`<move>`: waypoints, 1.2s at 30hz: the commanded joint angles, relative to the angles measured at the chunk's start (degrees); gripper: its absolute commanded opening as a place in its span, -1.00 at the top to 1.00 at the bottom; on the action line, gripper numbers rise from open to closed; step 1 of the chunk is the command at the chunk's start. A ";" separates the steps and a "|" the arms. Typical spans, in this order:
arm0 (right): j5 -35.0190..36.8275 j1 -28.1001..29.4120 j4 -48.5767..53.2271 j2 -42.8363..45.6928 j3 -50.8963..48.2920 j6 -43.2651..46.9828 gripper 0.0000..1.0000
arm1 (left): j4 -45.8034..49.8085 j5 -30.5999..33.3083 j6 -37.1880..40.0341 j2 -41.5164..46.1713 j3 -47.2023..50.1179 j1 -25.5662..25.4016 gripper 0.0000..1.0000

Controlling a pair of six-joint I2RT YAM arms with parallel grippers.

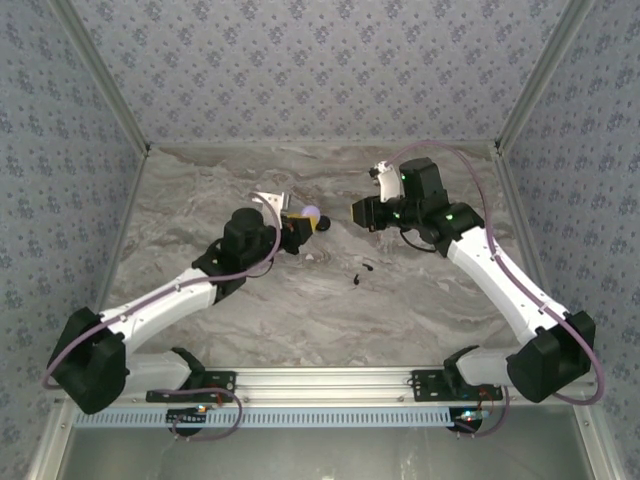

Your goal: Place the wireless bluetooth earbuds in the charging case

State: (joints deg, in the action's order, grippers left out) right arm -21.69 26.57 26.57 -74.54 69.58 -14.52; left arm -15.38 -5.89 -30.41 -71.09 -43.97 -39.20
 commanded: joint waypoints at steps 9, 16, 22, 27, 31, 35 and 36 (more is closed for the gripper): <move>7.76 -1.92 5.51 -1.27 -0.76 -0.39 0.59 | 15.29 -7.71 -7.19 -11.64 -5.89 9.42 0.70; 7.81 -2.15 6.39 -1.22 -3.03 -0.42 0.59 | 14.54 -12.05 -7.48 -20.31 -8.84 12.48 0.73; 7.66 -2.34 6.74 -1.22 -3.14 -0.48 0.57 | 14.76 -14.07 -7.20 -27.54 -12.69 14.82 0.74; 7.71 -2.40 7.09 -1.13 -3.23 -0.51 0.57 | 15.39 -14.49 -7.14 -31.81 -15.11 16.30 0.74; 7.46 -2.59 7.16 -1.21 -3.62 -0.50 0.56 | 16.47 -14.25 -6.32 -34.92 -17.13 16.78 0.74; 7.40 -2.83 7.34 -1.23 -3.88 -0.46 0.56 | 17.08 -13.65 -6.29 -37.32 -18.25 17.14 0.73; 7.36 -2.81 7.36 -1.28 -3.93 -0.49 0.56 | 17.49 -13.10 -6.29 -37.76 -18.36 17.14 0.72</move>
State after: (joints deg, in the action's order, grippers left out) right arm -14.74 24.23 32.14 -75.88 66.24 -14.55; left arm 0.10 -18.83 -37.17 -107.70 -60.60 -22.48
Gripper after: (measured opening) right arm 0.220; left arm 0.173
